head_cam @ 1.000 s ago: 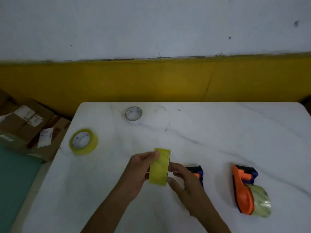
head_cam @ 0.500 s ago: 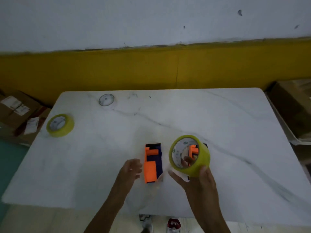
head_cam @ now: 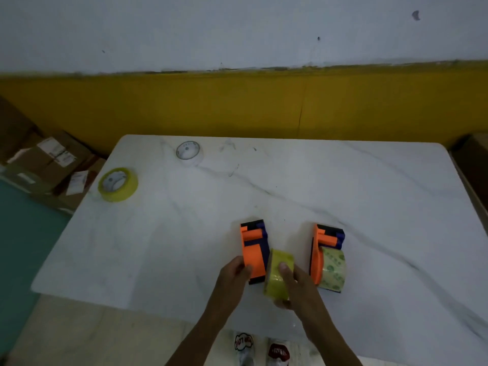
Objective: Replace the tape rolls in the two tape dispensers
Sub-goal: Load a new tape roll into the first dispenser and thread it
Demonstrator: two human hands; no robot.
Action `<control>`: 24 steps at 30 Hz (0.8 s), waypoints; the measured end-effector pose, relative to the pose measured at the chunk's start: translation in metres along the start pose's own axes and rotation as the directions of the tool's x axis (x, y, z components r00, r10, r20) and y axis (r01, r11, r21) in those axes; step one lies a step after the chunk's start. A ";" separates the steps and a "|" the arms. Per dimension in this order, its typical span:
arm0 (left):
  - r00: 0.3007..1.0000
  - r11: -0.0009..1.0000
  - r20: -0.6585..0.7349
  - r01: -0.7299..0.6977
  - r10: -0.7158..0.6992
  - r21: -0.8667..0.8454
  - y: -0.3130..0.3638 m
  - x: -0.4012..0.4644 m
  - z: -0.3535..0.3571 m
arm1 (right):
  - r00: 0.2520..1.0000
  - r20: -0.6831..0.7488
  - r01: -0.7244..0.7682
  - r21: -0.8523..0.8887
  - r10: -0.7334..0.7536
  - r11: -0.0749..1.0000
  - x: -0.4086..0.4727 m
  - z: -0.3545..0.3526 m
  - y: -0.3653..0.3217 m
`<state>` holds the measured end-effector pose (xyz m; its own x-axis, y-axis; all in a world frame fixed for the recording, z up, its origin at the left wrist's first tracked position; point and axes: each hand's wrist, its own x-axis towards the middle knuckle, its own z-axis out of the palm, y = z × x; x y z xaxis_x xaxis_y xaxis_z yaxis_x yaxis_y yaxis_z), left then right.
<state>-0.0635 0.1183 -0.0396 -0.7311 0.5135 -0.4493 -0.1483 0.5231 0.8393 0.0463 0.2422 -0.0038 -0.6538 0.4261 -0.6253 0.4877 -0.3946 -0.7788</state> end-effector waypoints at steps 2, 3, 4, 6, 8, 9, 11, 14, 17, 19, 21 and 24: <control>0.999 0.999 0.020 -0.028 0.028 -0.040 0.004 -0.001 -0.002 | 1.000 0.001 0.014 -0.052 -0.014 0.999 0.007 0.008 -0.005; 0.998 0.997 0.043 -0.041 0.044 -0.062 0.005 -0.005 -0.002 | 1.000 -0.005 0.017 -0.062 -0.017 0.998 0.012 0.012 -0.007; 0.997 0.997 0.061 -0.041 0.045 -0.068 0.005 -0.004 -0.002 | 1.000 -0.013 -0.001 -0.065 0.000 0.998 0.016 0.017 -0.008; 0.997 0.994 0.081 0.002 0.007 -0.106 0.005 -0.005 0.000 | 0.997 -0.039 -0.072 -0.046 0.070 0.996 0.029 0.025 -0.009; 0.993 0.983 0.105 0.076 -0.058 -0.169 -0.021 0.024 0.004 | 0.994 -0.028 -0.105 -0.085 0.103 0.991 0.036 0.030 -0.015; 0.987 0.983 0.131 0.108 -0.089 -0.147 -0.034 0.034 0.003 | 0.993 -0.019 -0.116 -0.100 0.115 0.988 0.035 0.034 -0.023; 0.963 0.980 0.242 0.153 -0.119 -0.126 -0.058 0.049 0.002 | 0.988 -0.011 -0.157 -0.118 0.156 0.981 0.036 0.041 -0.033; 0.951 0.968 0.274 0.194 -0.145 -0.161 -0.059 0.045 0.006 | 0.965 -0.050 -0.261 -0.227 0.256 0.938 0.035 0.051 -0.040; 0.955 0.930 0.291 0.161 -0.062 -0.332 -0.035 0.022 -0.001 | 0.945 -0.090 -0.327 -0.286 0.315 0.900 0.042 0.057 -0.037; 0.973 0.938 0.225 0.127 -0.055 -0.322 -0.031 0.013 -0.006 | 0.948 -0.151 -0.307 -0.193 0.281 0.932 0.041 0.063 -0.037; 0.982 0.945 0.182 0.098 -0.041 -0.313 -0.034 0.020 -0.007 | 0.955 -0.225 -0.209 -0.038 0.195 0.977 0.035 0.066 -0.026; 0.983 0.941 0.183 0.087 -0.027 -0.328 -0.028 0.017 -0.006 | 0.935 -0.352 -0.029 0.012 0.031 1.000 0.012 0.053 -0.007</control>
<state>-0.0759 0.1089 -0.0687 -0.5929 0.6146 -0.5203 -0.4213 0.3139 0.8509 0.0049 0.2065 -0.0033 -0.3923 0.6731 -0.6270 0.4998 -0.4162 -0.7596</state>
